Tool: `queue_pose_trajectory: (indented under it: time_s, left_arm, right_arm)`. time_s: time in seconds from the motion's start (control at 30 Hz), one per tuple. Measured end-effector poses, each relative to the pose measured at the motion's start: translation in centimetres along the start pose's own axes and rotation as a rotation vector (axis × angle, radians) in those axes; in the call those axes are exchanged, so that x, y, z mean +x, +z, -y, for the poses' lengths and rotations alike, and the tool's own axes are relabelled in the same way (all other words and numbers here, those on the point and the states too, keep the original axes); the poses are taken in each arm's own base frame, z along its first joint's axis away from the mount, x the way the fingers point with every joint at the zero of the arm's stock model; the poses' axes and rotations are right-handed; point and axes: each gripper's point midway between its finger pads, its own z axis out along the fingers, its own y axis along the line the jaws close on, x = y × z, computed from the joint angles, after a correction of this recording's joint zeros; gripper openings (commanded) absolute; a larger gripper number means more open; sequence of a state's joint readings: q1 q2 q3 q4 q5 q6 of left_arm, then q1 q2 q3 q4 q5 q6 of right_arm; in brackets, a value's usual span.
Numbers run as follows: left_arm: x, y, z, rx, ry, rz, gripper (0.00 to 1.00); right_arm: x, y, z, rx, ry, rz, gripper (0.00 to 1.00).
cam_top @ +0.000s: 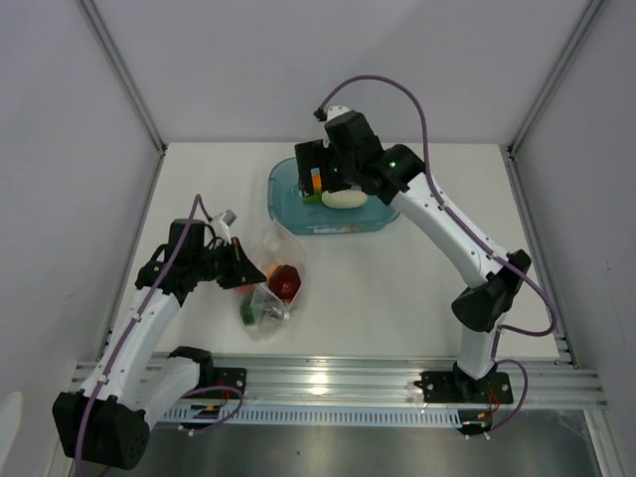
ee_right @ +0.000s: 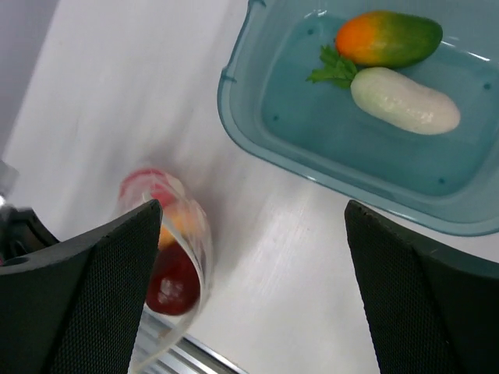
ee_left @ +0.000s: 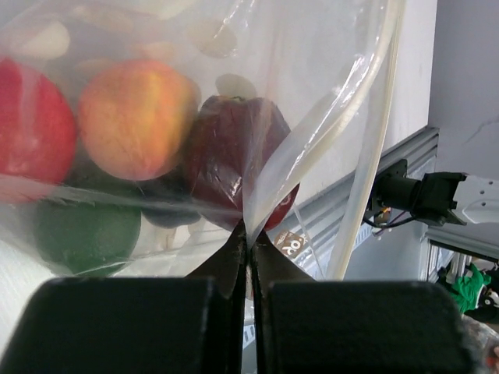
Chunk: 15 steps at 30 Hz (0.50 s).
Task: Place the food in the zip-top bag and seal the zipper
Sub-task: Place the fake fruit in the zipper food storage bag, then pick up the fake vegetable from the bin.
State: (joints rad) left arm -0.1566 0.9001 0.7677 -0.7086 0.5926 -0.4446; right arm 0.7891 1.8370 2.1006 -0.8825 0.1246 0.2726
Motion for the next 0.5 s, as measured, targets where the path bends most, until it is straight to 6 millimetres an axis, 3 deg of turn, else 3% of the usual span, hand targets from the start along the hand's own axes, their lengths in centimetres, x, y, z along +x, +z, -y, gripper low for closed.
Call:
queue_pose_trajectory:
  time_s: [0.1, 0.2, 0.37, 0.5]
  left_arm:
    - [0.2, 0.5, -0.1, 0.021, 0.006, -0.01, 0.01]
    - [0.1, 0.7, 0.1, 0.038, 0.019, -0.015, 0.0]
    - [0.0, 0.9, 0.0, 0.038, 0.027, -0.018, 0.01]
    - [-0.1, 1.2, -0.2, 0.037, 0.029, -0.014, 0.0]
  right_arm:
    - [-2.6, 1.4, 2.0, 0.003, 0.12, 0.025, 0.99]
    - [-3.2, 3.2, 5.1, 0.009, 0.259, -0.003, 0.99]
    - [-1.0, 7.2, 10.9, 0.049, 0.471, -0.111, 0.99]
    - [2.1, 10.5, 12.6, 0.07, 0.54, -0.209, 0.99]
